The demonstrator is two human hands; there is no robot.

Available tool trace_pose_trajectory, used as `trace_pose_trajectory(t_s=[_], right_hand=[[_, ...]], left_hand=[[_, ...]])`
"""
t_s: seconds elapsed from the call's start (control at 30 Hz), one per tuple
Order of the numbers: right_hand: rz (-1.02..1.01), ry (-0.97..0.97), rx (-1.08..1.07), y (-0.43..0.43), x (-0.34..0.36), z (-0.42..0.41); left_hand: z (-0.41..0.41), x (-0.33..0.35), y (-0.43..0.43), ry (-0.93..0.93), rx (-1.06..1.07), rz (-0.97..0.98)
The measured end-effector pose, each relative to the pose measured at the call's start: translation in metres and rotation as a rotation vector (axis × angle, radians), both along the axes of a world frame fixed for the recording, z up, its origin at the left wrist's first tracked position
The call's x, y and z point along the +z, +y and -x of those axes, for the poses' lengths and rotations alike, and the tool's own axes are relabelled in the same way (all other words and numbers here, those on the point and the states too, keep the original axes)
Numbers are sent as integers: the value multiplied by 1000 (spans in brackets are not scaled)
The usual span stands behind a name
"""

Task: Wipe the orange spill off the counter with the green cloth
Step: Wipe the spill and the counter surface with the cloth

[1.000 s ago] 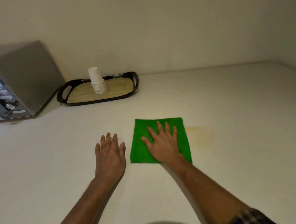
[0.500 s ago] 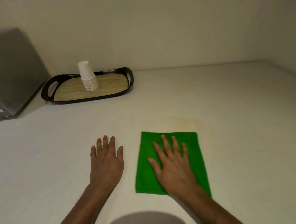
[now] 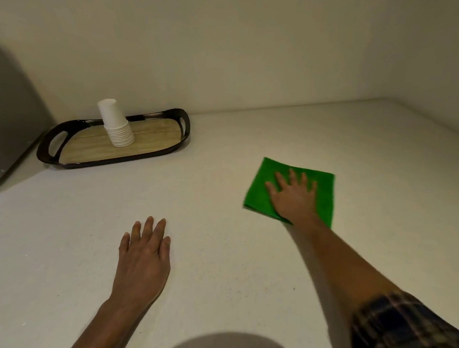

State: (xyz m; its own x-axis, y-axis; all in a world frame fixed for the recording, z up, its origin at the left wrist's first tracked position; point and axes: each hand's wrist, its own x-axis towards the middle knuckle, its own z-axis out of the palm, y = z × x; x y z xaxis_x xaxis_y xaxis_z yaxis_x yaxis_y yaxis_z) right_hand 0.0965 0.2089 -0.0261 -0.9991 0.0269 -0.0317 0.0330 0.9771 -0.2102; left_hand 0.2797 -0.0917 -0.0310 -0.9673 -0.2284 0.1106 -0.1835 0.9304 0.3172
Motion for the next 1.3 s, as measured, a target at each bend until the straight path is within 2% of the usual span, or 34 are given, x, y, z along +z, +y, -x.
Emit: trace_pose_trajectory(t_s=[0.2,0.3,0.4,0.53,0.67,0.77,0.9,1.0,1.1,1.2,1.3], right_hand=[[-50,71,-45,88,-4,-102],[-77,55,62,76,-9,-169],[-35,51,188,34,-15,-200],[34,100,357,-35,-13,-159],[31,37,303,-68,-3,-67],[12,18,165,-34,-1,-17],[-6,15,-62,63,0,-9],[-17,22,-155,129,2,-48],[-69,52,-166,160,1,-114],[-83,22,-95,152,-3,-182],[-56,34,70,109,-8,-227]], left_hand=[[3,2,2,28,-14,-44],[9,5,9,55,-45,-57],[19,8,19,74,-74,-72],[36,9,35,99,-93,-90],[52,8,52,104,-117,-90],[61,6,65,77,-139,-77],[66,4,78,34,-168,-65],[65,0,81,16,-169,-50],[64,-3,81,7,-167,-39],[64,-1,81,6,-161,-48],[63,1,82,9,-162,-48]])
